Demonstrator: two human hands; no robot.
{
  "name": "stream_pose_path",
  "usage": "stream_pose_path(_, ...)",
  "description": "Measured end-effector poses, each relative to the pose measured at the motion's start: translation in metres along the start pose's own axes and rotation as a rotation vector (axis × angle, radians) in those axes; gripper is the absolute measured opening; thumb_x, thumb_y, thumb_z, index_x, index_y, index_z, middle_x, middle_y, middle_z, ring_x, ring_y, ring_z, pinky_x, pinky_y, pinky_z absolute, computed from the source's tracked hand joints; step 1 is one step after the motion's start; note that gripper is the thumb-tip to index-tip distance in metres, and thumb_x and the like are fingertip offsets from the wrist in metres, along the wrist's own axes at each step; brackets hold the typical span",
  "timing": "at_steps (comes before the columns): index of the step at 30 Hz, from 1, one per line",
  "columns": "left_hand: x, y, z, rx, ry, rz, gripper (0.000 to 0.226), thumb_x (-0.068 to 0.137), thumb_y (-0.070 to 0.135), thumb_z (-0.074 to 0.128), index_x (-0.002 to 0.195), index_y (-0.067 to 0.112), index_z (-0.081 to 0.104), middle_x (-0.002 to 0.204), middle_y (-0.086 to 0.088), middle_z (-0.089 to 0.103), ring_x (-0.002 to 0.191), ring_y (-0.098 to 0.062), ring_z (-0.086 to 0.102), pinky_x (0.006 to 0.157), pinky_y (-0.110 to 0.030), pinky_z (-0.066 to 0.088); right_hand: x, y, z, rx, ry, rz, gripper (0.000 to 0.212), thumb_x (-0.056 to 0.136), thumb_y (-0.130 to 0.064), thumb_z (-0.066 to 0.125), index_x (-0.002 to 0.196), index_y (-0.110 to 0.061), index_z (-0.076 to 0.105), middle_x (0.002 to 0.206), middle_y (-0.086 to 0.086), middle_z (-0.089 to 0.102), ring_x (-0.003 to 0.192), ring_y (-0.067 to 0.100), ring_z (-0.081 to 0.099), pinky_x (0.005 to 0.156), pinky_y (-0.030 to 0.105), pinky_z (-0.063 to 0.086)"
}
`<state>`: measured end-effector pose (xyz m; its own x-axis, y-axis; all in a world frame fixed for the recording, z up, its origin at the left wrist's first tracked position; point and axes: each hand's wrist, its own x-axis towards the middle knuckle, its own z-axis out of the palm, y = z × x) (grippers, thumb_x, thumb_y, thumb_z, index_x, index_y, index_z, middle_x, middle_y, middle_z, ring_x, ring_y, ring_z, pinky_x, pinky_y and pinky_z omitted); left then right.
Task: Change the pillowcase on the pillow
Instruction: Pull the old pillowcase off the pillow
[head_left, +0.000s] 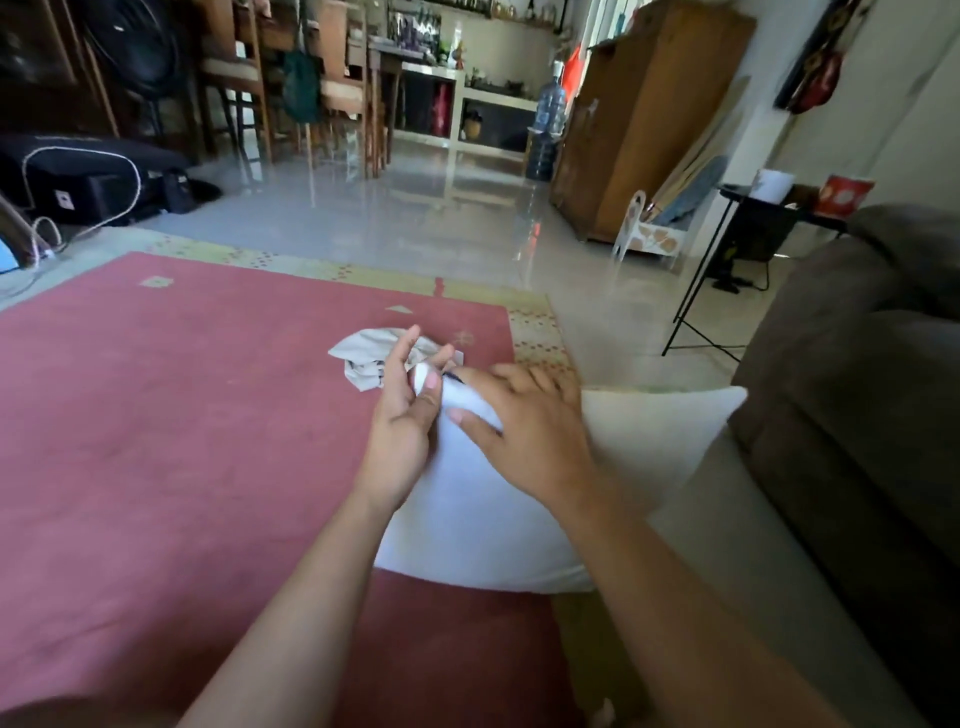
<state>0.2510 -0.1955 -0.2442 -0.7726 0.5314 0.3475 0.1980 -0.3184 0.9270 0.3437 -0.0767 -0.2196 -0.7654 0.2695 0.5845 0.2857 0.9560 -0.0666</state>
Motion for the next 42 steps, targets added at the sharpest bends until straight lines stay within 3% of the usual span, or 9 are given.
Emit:
stream_pose_path(4, -0.027, -0.068, -0.025, 0.302, -0.059, -0.096, 0.046, 0.102, 0.055, 0.041, 0.147, 0.049, 0.035, 0.148, 0.03, 0.043, 0.14, 0.006, 0.034, 0.117, -0.035, 0.028, -0.005, 0.021, 0.012, 0.101, 0.165, 0.106, 0.044, 0.092, -0.056, 0.047, 0.125, -0.032, 0.063, 0.112, -0.001, 0.07, 0.101, 0.031, 0.063, 0.084, 0.048, 0.05)
stream_pose_path(6, -0.04, -0.108, -0.026, 0.46, -0.077, -0.119, 0.06, 0.099, 0.064, 0.03, 0.154, 0.043, 0.026, 0.157, 0.019, 0.035, 0.146, -0.005, 0.03, 0.121, -0.046, 0.024, -0.016, 0.037, 0.012, 0.27, 0.221, 0.231, 0.049, 0.091, -0.053, 0.05, 0.128, -0.023, 0.064, 0.117, -0.001, 0.069, 0.105, 0.03, 0.062, 0.089, 0.047, 0.049)
stream_pose_path(9, -0.036, -0.139, -0.026, 0.554, -0.06, -0.12, 0.067, 0.096, 0.067, 0.021, 0.153, 0.035, 0.032, 0.154, 0.009, 0.043, 0.143, -0.015, 0.038, 0.117, -0.053, 0.026, -0.028, 0.052, 0.0, 0.481, 0.296, 0.375, 0.037, 0.092, -0.041, 0.056, 0.127, -0.032, 0.056, 0.116, -0.028, 0.056, 0.108, 0.006, 0.052, 0.096, 0.021, 0.038)
stream_pose_path(12, -0.019, -0.157, -0.033, 0.586, -0.068, -0.19, 0.066, 0.095, 0.072, 0.012, 0.145, 0.042, 0.044, 0.142, 0.009, 0.055, 0.135, -0.018, 0.046, 0.115, -0.055, 0.028, -0.032, 0.076, -0.018, 0.565, 0.421, 0.507, 0.028, 0.096, -0.023, 0.058, 0.124, -0.018, 0.061, 0.116, -0.016, 0.06, 0.105, -0.003, 0.051, 0.092, 0.011, 0.04)
stream_pose_path(20, -0.012, -0.18, -0.029, 0.001, 0.19, -0.394, 0.025, 0.105, 0.023, 0.05, 0.12, 0.012, 0.067, 0.102, -0.005, 0.074, 0.095, -0.023, 0.067, 0.101, -0.05, 0.052, -0.043, 0.13, -0.041, 0.477, 0.557, 0.682, 0.032, 0.1, -0.022, 0.05, 0.129, -0.016, 0.061, 0.118, 0.0, 0.067, 0.109, 0.012, 0.063, 0.092, 0.028, 0.051)
stream_pose_path(27, -0.007, -0.136, 0.009, -0.308, 0.302, -0.281, 0.016, 0.099, 0.01, 0.058, 0.104, 0.006, 0.073, 0.095, -0.011, 0.077, 0.093, -0.021, 0.071, 0.091, -0.031, 0.058, -0.019, 0.14, -0.087, 0.351, 0.551, 0.698, 0.041, 0.084, -0.055, 0.062, 0.119, -0.034, 0.056, 0.104, -0.018, 0.06, 0.102, 0.009, 0.059, 0.09, 0.037, 0.05)
stream_pose_path(34, -0.001, -0.104, 0.044, -0.411, 0.279, -0.151, 0.016, 0.097, 0.018, 0.056, 0.1, 0.009, 0.069, 0.089, 0.0, 0.078, 0.086, -0.013, 0.072, 0.085, -0.029, 0.059, -0.02, 0.178, -0.108, 0.429, 0.658, 0.902, 0.021, 0.09, -0.044, 0.058, 0.078, -0.026, 0.063, 0.079, -0.005, 0.066, 0.074, 0.007, 0.062, 0.074, 0.034, 0.051)
stream_pose_path(39, 0.005, -0.097, 0.056, -0.316, 0.254, -0.109, 0.029, 0.089, 0.049, 0.066, 0.092, 0.02, 0.068, 0.092, -0.005, 0.073, 0.092, -0.02, 0.064, 0.088, -0.038, 0.056, -0.034, 0.184, -0.109, 0.566, 0.753, 0.994, 0.031, 0.099, -0.04, 0.051, 0.074, -0.024, 0.061, 0.07, -0.007, 0.063, 0.054, -0.007, 0.057, 0.052, 0.012, 0.044)
stream_pose_path(42, 0.006, -0.102, 0.062, -0.283, 0.22, -0.12, 0.037, 0.086, 0.058, 0.065, 0.099, 0.023, 0.068, 0.107, -0.014, 0.071, 0.1, -0.023, 0.066, 0.094, -0.045, 0.055, -0.038, 0.189, -0.109, 0.599, 0.807, 1.036, 0.032, 0.101, -0.04, 0.047, 0.077, -0.024, 0.061, 0.069, -0.007, 0.062, 0.053, -0.006, 0.057, 0.052, 0.014, 0.045)
